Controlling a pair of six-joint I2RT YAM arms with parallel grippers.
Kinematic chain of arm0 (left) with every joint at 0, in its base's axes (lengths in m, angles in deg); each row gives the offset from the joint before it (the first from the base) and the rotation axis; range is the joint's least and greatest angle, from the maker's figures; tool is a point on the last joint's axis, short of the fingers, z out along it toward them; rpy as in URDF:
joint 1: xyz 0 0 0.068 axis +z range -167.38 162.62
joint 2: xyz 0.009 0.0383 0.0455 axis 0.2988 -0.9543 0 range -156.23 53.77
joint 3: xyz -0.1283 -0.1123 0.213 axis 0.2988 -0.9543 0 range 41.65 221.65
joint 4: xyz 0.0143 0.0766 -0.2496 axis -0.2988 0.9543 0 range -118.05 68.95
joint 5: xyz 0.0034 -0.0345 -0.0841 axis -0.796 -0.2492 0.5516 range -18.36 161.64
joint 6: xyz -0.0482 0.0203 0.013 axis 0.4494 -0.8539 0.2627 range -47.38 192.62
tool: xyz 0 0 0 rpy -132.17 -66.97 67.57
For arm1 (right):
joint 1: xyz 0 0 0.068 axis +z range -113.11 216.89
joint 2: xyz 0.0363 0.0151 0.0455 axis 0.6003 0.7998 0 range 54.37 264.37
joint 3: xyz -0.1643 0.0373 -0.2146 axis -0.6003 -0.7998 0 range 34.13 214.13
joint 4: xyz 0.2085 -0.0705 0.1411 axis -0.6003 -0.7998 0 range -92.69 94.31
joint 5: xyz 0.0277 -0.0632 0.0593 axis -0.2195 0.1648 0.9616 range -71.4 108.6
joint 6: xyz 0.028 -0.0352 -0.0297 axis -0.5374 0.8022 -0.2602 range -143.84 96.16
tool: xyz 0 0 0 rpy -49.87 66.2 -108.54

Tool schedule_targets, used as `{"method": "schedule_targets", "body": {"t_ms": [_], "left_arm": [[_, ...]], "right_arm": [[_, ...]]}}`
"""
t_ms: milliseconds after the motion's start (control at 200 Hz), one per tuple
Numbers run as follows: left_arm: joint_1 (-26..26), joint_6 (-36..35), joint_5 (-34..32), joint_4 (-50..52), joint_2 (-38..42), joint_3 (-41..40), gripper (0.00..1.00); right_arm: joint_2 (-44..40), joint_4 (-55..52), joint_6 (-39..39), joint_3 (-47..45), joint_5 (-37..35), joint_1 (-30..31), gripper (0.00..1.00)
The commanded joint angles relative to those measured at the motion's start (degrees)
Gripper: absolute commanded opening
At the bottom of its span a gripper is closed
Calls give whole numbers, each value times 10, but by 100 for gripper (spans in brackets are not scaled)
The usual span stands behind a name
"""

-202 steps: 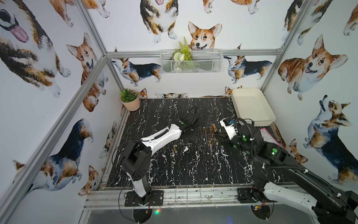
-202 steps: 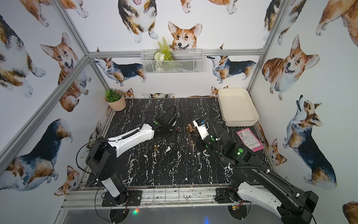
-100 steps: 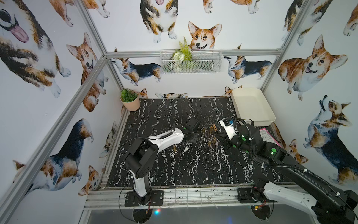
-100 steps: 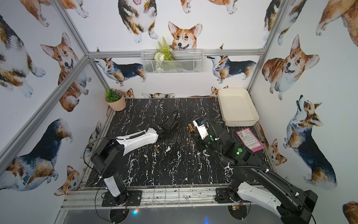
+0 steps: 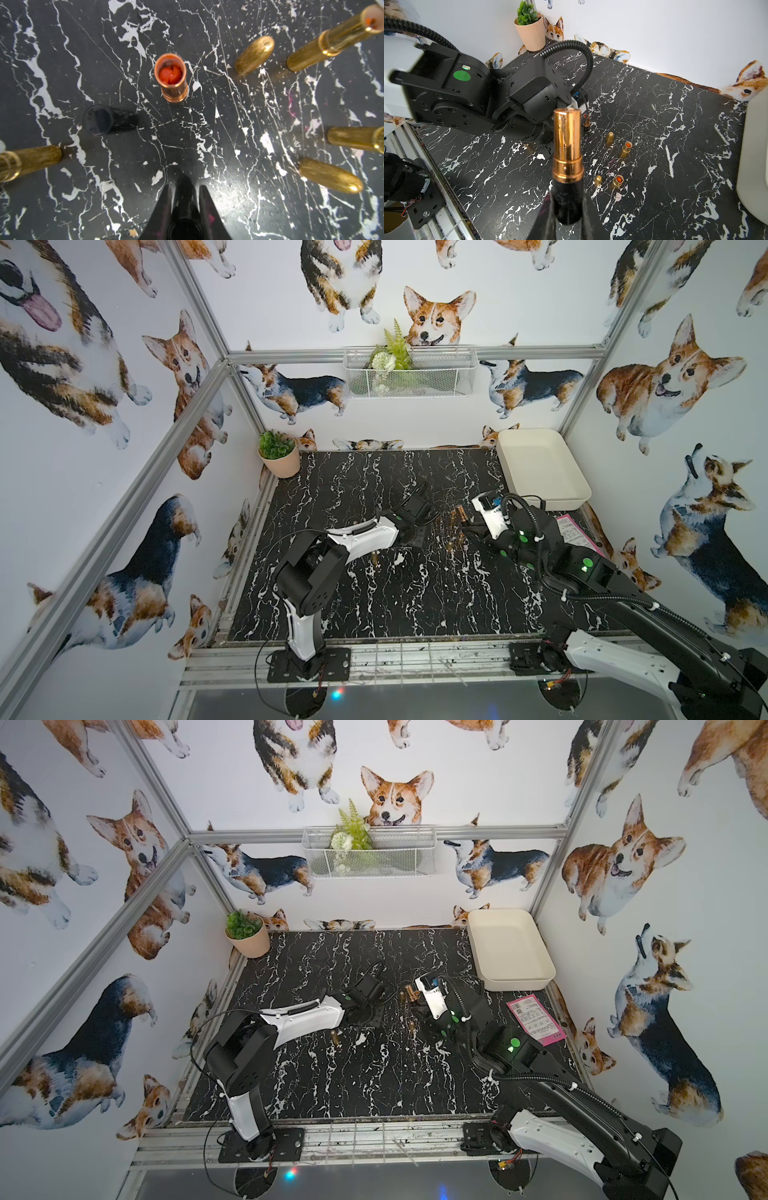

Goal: Open the lipstick cap
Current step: Place the cover at the center of the board.

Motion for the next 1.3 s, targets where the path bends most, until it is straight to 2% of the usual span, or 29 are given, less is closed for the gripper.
{"method": "schedule_targets", "body": {"t_ms": [0, 185, 360, 445, 821, 926, 1291], "left_arm": [[0, 9, 0, -10, -5, -2, 0], [1, 12, 4, -12, -12, -3, 0], [7, 22, 9, -14, -12, -9, 6], [7, 19, 8, -11, -11, -8, 13], [7, 10, 0, 6, -15, 1, 28], [7, 12, 0, 6, -15, 1, 39], [7, 9, -4, 26, 2, 14, 50]], "right_arm": [[2, 11, 5, 2, -5, 0, 1], [-1, 14, 3, -3, -11, 0, 1], [-13, 18, 4, -7, -24, 0, 1], [-14, 17, 4, -10, -27, 0, 2], [-14, 18, 1, -11, -30, 0, 4], [-13, 18, 1, -13, -33, 0, 7], [-16, 18, 1, -14, -35, 0, 9]]}}
